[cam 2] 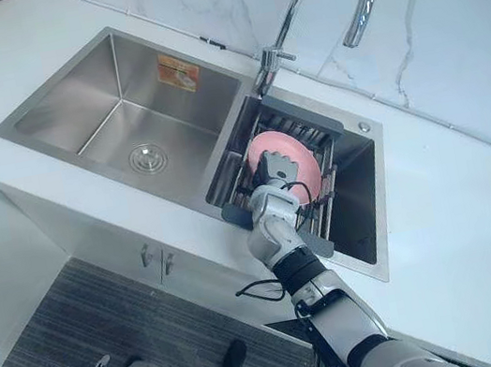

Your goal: Walk over to the sink, pick up the cup, carry it to the dishwasher, place the cup inside the dishwasher, then close the dishwasher door

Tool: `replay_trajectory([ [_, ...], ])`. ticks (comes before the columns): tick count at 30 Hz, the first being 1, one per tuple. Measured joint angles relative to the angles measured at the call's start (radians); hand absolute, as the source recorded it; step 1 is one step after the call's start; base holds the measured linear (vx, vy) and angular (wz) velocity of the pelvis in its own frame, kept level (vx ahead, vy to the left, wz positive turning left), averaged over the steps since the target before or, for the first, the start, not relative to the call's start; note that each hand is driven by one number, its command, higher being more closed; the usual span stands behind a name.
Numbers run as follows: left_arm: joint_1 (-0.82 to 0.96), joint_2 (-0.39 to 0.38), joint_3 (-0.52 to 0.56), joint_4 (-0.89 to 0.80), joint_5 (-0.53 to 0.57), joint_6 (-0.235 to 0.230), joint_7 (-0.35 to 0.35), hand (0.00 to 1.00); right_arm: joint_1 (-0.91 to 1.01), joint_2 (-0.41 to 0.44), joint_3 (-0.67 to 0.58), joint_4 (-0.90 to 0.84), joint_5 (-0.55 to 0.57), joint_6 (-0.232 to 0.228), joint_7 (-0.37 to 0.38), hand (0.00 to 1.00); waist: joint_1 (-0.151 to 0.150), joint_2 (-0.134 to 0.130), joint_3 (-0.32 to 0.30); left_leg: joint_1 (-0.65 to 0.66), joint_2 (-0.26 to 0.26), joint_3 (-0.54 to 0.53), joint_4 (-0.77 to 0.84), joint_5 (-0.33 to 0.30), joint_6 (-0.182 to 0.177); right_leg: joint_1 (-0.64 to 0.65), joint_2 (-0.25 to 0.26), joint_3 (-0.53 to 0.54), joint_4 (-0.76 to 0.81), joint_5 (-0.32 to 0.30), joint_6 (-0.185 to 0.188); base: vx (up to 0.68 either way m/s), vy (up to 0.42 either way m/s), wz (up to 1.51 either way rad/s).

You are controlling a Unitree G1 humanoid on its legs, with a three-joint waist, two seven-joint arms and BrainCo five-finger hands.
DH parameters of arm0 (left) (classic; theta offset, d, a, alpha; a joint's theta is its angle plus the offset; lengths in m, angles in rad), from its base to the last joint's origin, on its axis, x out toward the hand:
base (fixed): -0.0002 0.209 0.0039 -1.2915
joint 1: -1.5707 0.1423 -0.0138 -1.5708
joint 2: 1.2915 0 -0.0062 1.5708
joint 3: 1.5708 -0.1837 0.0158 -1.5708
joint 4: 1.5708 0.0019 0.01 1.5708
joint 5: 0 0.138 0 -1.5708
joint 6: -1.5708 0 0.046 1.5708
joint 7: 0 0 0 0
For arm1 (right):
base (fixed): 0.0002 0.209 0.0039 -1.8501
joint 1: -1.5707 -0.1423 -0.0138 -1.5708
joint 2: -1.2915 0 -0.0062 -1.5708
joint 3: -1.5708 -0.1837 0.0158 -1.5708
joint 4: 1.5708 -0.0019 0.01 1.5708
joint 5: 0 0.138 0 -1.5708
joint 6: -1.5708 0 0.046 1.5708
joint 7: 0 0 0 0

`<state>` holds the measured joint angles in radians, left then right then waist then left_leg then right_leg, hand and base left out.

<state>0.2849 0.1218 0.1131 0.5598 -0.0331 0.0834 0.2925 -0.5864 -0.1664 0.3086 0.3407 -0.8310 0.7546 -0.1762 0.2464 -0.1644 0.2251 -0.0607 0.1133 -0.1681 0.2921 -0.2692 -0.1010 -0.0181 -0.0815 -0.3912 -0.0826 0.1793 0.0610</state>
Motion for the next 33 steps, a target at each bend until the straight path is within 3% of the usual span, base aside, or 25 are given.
replay_trajectory([
  [7, 0.0, 0.0, -0.001, -0.001, 0.001, 0.004, 0.001, 0.0, 0.005, -0.002, -0.018, -0.003, 0.023, -0.064, -0.024, 1.0, -0.004, 0.0, 0.0, 0.0, 0.0, 0.001, 0.0, -0.001, -0.001, 0.0, 0.0, 0.001, 0.0, 0.0, 0.0, 0.0, 0.0, 0.0],
  [13, 0.003, -0.002, 0.003, 0.0, 0.017, -0.003, 0.001, 0.0, 0.113, -0.017, -0.043, -0.171, 0.114, -0.17, -0.073, 1.0, -0.013, -0.002, 0.0, 0.006, 0.003, 0.011, 0.002, -0.007, -0.004, 0.0, 0.002, 0.012, 0.0, 0.0, 0.0, 0.0, 0.008, -0.05],
  [17, 0.008, -0.004, 0.011, 0.002, 0.017, -0.026, 0.005, 0.0, 0.172, -0.021, -0.038, -0.312, 0.152, -0.251, -0.075, 1.0, -0.029, 0.008, 0.009, 0.013, 0.007, 0.029, 0.007, -0.016, -0.003, -0.001, 0.005, 0.028, 0.0, 0.0, 0.0, 0.0, 0.013, -0.12],
  [27, 0.025, -0.024, 0.084, 0.021, 0.018, -0.075, 0.009, 0.0, 0.231, -0.08, -0.059, -0.531, 0.192, -0.433, -0.074, 1.0, -0.052, -0.004, 0.002, 0.025, 0.01, 0.058, 0.018, -0.036, 0.004, -0.001, 0.001, 0.051, 0.0, 0.002, 0.003, 0.01, 0.022, -0.08],
  [33, 0.024, -0.023, 0.089, 0.04, 0.018, -0.086, 0.011, 0.0, 0.266, -0.081, -0.082, -0.6, 0.209, -0.473, -0.072, 1.0, -0.071, -0.016, -0.006, 0.03, 0.01, 0.065, 0.017, -0.04, 0.008, -0.001, 0.001, 0.054, 0.0, 0.005, 0.006, 0.01, 0.006, -0.03],
])
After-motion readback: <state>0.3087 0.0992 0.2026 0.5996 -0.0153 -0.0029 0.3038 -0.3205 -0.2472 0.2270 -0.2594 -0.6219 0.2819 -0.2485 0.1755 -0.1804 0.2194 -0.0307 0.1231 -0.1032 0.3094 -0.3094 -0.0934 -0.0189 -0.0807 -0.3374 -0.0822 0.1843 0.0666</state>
